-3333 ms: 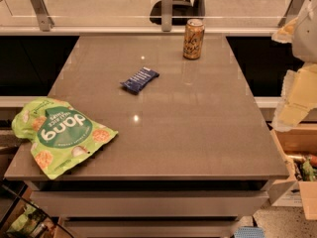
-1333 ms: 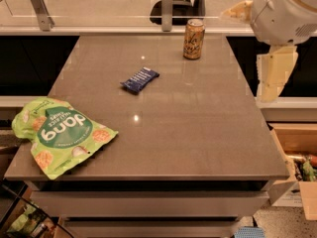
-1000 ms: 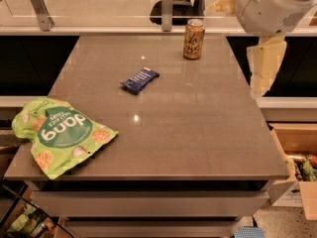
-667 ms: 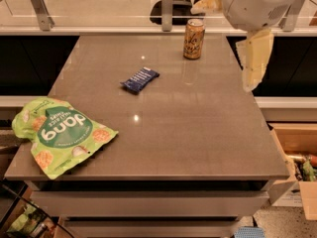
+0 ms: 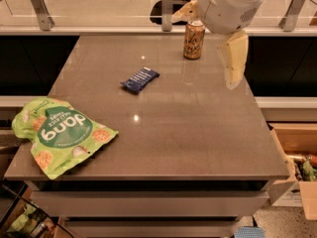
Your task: Pick rxbar blueberry
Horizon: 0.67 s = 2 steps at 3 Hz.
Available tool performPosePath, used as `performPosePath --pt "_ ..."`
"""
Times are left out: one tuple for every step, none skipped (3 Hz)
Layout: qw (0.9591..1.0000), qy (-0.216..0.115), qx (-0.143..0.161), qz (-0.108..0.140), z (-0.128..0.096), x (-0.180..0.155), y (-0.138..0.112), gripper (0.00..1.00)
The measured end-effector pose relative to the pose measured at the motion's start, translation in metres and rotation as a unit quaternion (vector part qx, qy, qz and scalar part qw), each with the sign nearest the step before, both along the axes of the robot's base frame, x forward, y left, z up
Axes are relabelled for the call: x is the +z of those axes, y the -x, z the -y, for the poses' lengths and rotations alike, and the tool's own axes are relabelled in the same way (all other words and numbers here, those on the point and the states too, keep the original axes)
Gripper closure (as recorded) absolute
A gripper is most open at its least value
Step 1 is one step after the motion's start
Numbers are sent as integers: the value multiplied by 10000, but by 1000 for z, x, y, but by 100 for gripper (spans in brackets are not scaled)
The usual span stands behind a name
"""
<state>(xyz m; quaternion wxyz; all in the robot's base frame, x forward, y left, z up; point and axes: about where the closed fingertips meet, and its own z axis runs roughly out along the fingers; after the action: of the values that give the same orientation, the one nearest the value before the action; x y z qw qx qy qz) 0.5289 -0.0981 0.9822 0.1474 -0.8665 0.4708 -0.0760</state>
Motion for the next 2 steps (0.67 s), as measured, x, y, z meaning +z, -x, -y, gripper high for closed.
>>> performPosePath --pt "9992 56 353 -203 -32 -24 -24 0" --pt "9992 38 352 -166 -33 -24 -25 0"
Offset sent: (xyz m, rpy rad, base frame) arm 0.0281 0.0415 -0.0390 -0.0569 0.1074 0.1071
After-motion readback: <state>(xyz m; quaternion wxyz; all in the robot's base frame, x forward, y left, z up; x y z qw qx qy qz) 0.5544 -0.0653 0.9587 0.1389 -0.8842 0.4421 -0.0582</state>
